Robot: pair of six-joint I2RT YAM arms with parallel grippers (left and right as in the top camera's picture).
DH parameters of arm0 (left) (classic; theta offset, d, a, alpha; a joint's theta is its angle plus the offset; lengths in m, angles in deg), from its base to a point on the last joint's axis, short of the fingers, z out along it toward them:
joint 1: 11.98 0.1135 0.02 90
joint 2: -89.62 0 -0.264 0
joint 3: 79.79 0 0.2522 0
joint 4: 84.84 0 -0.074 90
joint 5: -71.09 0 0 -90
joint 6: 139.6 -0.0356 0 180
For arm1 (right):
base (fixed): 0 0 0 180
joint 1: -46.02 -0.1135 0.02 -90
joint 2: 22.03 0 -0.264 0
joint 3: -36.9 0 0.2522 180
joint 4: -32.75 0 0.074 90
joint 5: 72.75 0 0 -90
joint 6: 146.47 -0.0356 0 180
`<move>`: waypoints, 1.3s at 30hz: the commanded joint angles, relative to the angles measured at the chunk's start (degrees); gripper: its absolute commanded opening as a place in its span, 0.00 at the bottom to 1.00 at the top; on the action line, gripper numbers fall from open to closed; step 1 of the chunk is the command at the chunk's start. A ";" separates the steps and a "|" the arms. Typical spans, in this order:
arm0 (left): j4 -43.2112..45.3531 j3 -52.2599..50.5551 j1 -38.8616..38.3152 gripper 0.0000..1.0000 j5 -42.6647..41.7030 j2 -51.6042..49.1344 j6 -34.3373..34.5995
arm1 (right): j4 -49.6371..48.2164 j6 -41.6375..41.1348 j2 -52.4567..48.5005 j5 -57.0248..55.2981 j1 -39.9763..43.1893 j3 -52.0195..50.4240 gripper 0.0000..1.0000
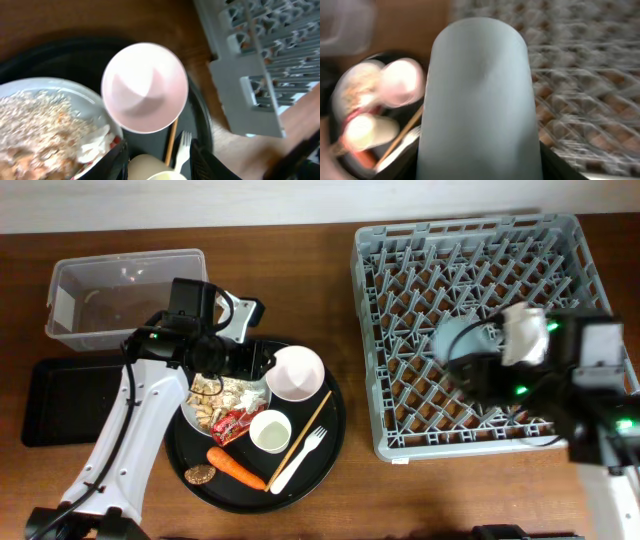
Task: Sort waste into correct bins and load items into the dishwasher rack
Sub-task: 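Carry blue cup with right gripper and place it in rack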
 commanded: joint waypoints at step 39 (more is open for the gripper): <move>-1.14 0.33 0.20 0.39 2.95 -0.50 -1.14 | -2.95 -6.95 -33.51 -16.17 31.65 5.07 0.85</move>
